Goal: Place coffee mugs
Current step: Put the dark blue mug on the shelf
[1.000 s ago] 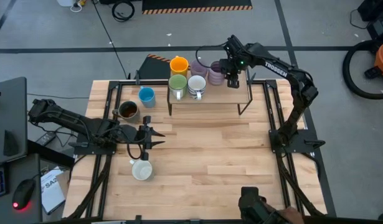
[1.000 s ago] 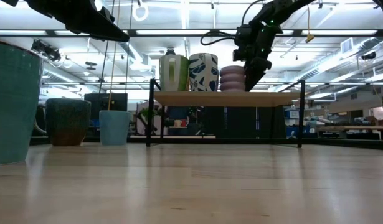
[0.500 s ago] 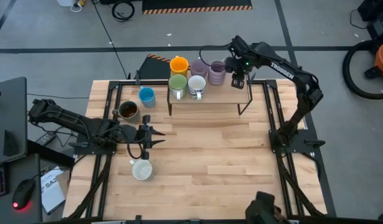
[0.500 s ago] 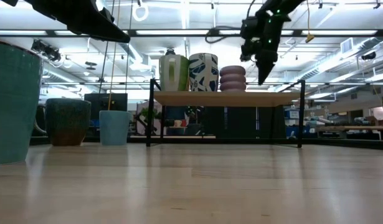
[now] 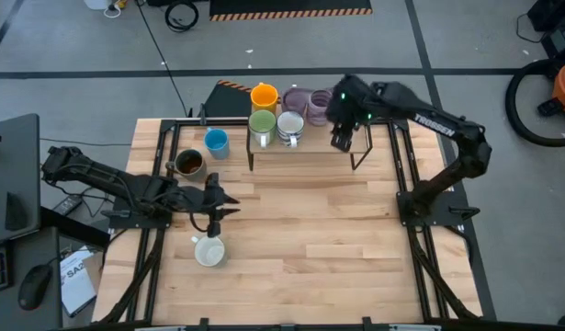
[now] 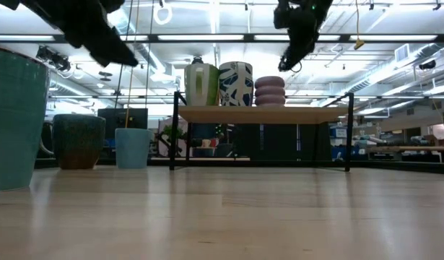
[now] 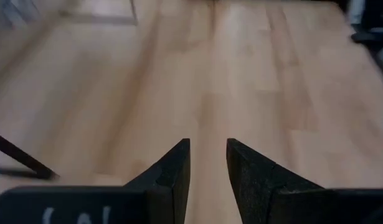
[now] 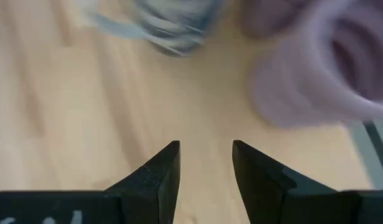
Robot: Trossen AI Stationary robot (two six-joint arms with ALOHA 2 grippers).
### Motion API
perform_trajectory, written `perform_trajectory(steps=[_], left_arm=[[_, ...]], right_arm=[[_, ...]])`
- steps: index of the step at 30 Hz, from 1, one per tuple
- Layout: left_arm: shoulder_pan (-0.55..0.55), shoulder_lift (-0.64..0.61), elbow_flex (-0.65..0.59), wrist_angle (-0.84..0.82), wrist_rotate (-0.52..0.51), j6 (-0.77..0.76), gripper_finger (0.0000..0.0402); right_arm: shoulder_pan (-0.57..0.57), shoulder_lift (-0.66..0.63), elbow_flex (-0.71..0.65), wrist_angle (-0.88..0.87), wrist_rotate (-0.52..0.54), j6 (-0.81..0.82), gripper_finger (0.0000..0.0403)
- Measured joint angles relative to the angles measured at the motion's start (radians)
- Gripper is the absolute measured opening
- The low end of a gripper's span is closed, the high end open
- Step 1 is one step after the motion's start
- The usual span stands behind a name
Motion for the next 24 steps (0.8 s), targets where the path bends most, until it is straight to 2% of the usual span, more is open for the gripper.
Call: perform_trajectory(steps=[5,8,15,19,24], left_arm=[[-0.003,0.000,0.000,-0.014,0.147,-0.154,0.0110],[-0.016,0.000,0.000,-0.014,0.179,-0.212,0.0110],[-0.083,0.000,0.016,-0.019,0.177,-0.290,0.0110],[-0.147,0.000,0.049,-0.030,0.116,-0.282,0.0110],[-0.201,0.000,0.107,-0.180,0.076,-0.321,0.0110]], right_arm=[[0.148,-0.054,-0.145,0.137,-0.004,0.064,0.0152],[0.223,-0.084,-0.231,0.256,-0.004,0.112,0.0152],[0.368,-0.095,-0.354,0.466,0.016,0.235,0.0152],[0.447,-0.095,-0.396,0.604,0.030,0.277,0.0152],[0.544,-0.095,-0.401,0.692,0.032,0.302,0.0152]])
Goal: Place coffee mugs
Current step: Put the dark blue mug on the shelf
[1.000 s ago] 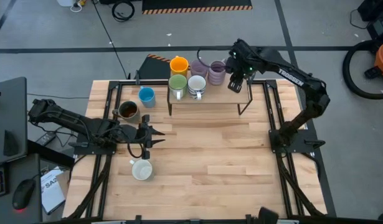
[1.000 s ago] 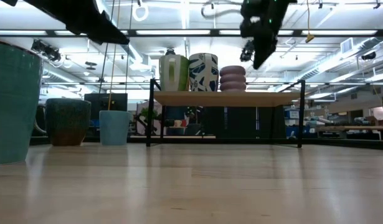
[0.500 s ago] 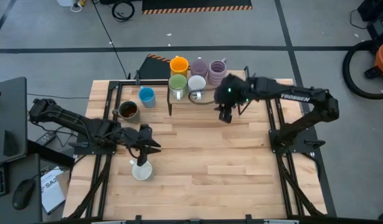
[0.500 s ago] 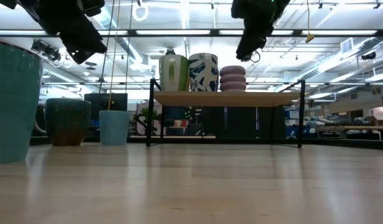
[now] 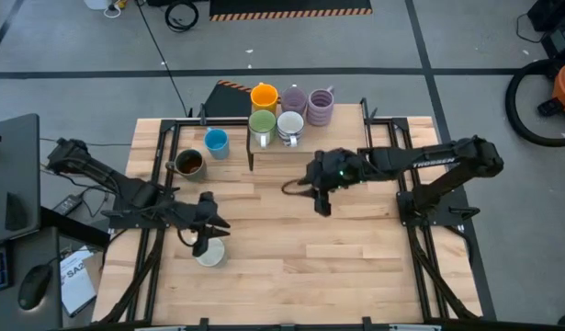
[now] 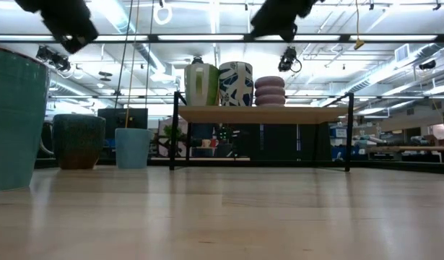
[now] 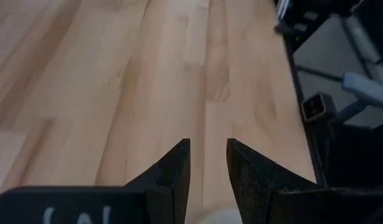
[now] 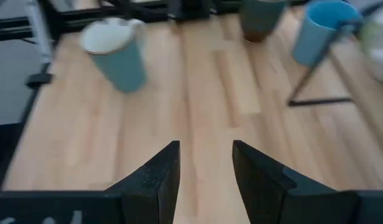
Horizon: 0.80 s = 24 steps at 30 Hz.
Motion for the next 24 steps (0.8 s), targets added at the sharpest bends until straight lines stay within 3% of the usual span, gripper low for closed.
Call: perform_trajectory(steps=[3,6,11,18,24], left_arm=[[-0.031,0.000,0.053,-0.123,-0.002,-0.074,0.0110],[-0.061,0.001,0.109,-0.219,0.000,-0.131,0.0110],[-0.110,0.042,0.168,-0.261,0.042,-0.182,0.0110],[-0.223,0.201,0.251,-0.344,0.179,-0.283,0.0110],[-0.298,0.352,0.432,-0.538,0.105,-0.259,0.0103]], right_arm=[[0.060,0.000,0.000,0.032,0.036,0.000,0.0152],[0.119,0.000,0.000,0.063,0.142,-0.005,0.0152],[0.196,0.030,0.000,0.148,0.281,-0.035,0.0152],[0.250,0.143,0.000,0.270,0.312,-0.041,0.0152],[0.262,0.213,0.000,0.335,0.312,-0.038,0.0152]])
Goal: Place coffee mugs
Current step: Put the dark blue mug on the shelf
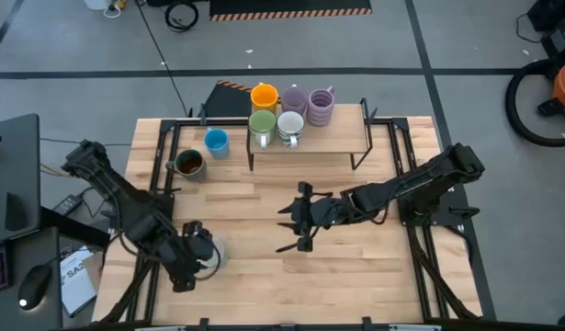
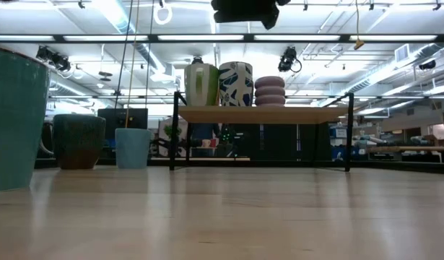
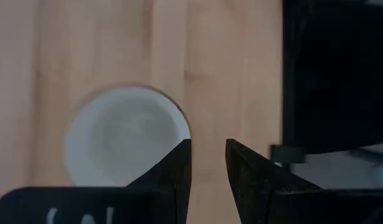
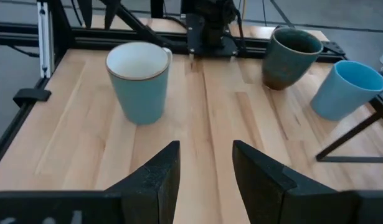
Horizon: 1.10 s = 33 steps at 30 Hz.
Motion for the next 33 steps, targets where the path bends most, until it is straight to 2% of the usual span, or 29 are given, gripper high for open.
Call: perform_trajectory(steps=[3,7,15,24,33], left_arm=[[-0.027,0.059,0.079,-0.063,-0.045,0.034,0.0103],[-0.046,0.105,0.133,-0.102,-0.048,0.058,0.0103],[-0.057,0.113,0.135,-0.118,-0.064,-0.011,0.0110],[-0.056,0.113,0.135,-0.097,-0.075,-0.178,0.0157],[-0.011,0.228,0.134,-0.088,-0.081,-0.217,0.0150]], right_arm=[[0.005,0.019,0.000,0.023,0.001,0.004,0.0152],[0.012,0.027,0.000,0.024,0.004,0.008,0.0152],[0.016,0.031,0.000,0.012,0.029,-0.015,0.0152],[0.015,0.031,0.000,-0.001,0.030,-0.042,0.0152],[0.015,0.031,0.000,-0.001,0.030,-0.045,0.0152]])
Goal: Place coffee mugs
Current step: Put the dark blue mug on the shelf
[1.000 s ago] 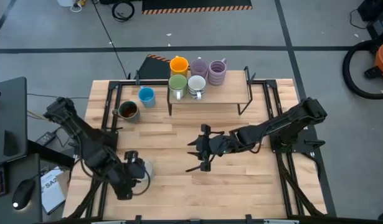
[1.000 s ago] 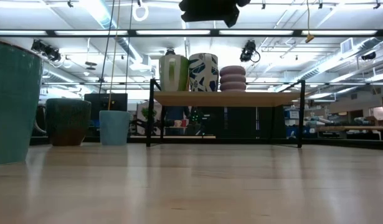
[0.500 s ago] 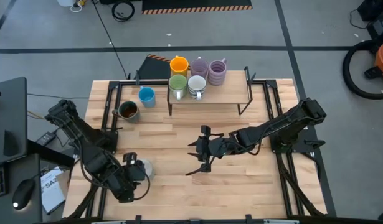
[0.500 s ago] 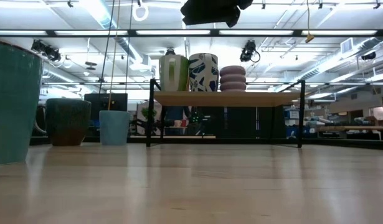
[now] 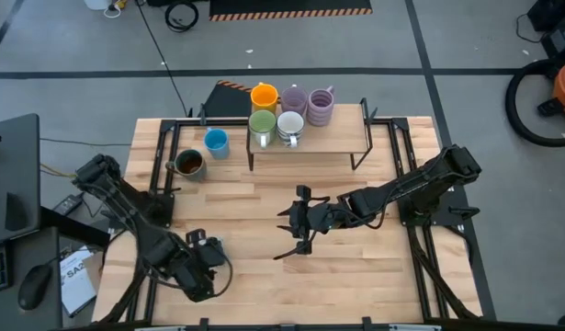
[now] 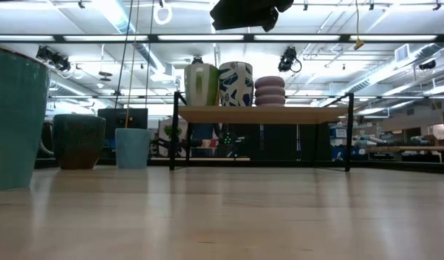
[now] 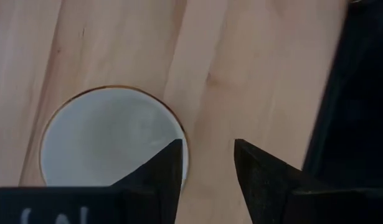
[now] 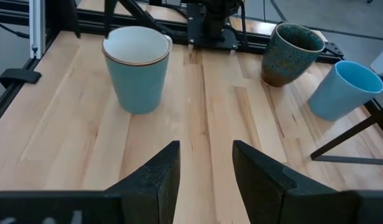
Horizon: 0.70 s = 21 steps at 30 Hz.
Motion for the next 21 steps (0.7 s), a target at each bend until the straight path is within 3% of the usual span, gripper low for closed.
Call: perform_trajectory(steps=[16,21], left_arm=[[0.047,0.123,-0.001,-0.043,0.023,0.052,0.0148],[0.060,0.160,-0.001,-0.048,0.046,0.115,0.0131]], right_arm=[[-0.001,0.000,0.000,-0.018,0.000,-0.012,0.0152],[-0.001,-0.002,0.000,-0.075,0.005,-0.012,0.0152]])
